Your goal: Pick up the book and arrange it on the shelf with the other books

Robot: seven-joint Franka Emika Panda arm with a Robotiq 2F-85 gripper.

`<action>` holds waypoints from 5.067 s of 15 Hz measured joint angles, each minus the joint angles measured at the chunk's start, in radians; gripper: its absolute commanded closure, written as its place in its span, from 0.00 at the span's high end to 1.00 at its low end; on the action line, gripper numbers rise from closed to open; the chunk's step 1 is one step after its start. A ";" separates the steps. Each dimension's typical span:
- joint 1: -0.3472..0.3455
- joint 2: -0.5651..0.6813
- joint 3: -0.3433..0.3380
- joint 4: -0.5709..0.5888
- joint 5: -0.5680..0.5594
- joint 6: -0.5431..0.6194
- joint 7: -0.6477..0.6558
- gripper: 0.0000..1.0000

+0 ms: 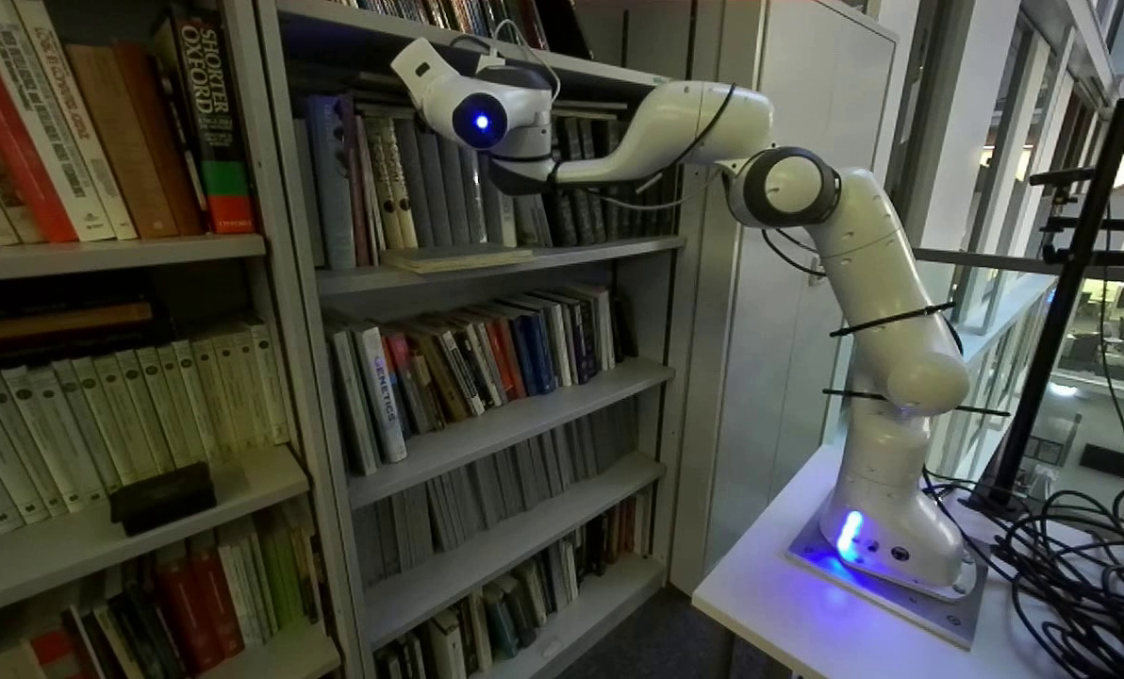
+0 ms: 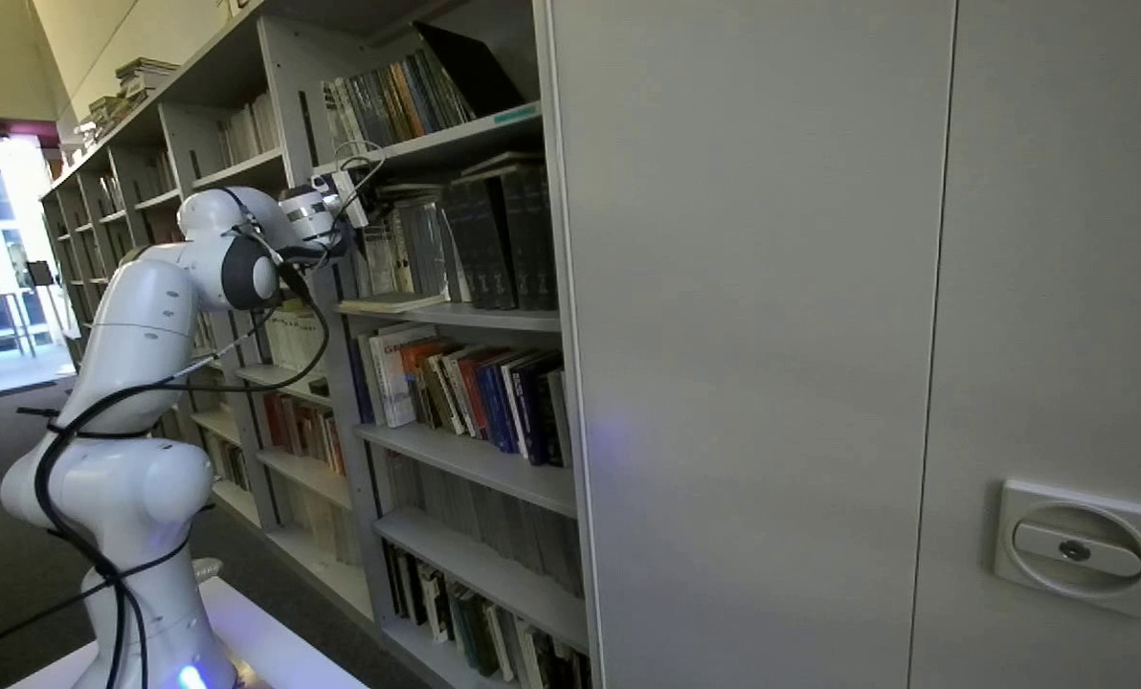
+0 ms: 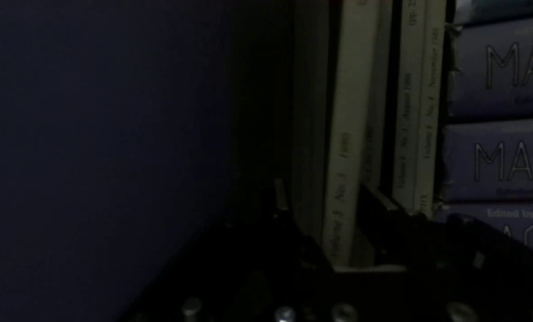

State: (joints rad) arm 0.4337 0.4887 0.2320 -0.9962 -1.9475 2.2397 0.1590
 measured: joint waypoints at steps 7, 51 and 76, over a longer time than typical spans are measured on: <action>0.000 -0.001 0.001 -0.001 -0.001 0.000 0.000 0.82; 0.069 -0.189 0.003 -0.307 -0.001 -0.056 0.077 0.03; 0.046 -0.071 0.004 -0.143 0.003 -0.017 -0.050 0.03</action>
State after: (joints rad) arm 0.4801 0.4173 0.2359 -1.1394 -1.9443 2.2231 0.1091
